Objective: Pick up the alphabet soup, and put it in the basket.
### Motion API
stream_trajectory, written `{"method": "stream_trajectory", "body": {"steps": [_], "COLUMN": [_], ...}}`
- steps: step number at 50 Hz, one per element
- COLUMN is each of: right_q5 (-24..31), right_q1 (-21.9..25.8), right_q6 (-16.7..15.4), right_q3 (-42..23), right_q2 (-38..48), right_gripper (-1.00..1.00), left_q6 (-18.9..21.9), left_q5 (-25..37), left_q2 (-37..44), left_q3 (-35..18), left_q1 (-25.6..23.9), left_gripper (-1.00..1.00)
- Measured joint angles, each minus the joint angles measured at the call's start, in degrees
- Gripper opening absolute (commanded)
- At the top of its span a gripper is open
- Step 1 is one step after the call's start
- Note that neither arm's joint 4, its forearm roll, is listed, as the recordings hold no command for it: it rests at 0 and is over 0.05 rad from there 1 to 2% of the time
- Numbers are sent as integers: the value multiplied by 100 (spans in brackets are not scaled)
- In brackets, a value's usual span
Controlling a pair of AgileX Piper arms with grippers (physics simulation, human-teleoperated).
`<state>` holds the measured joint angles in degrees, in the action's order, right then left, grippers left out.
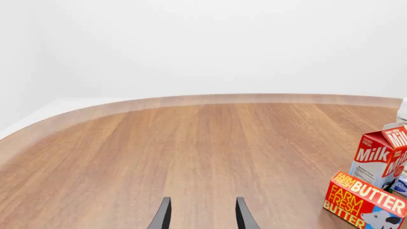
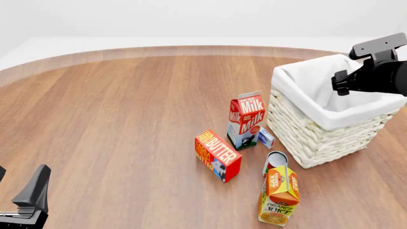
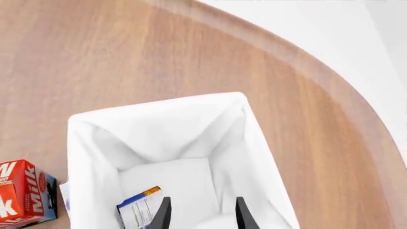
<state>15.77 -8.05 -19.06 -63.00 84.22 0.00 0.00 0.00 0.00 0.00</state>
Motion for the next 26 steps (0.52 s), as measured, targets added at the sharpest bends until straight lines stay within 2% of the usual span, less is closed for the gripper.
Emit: {"method": "stream_trajectory", "body": {"steps": [26], "right_q5": [20], "right_q1": [57], "right_q6": [-1], "right_q3": [450], "right_q2": [-705], "right_gripper": [100], "left_q6": [0], "left_q5": [0], "left_q2": [0], "left_q3": [0], "left_q1": [0], "left_gripper": [100]}}
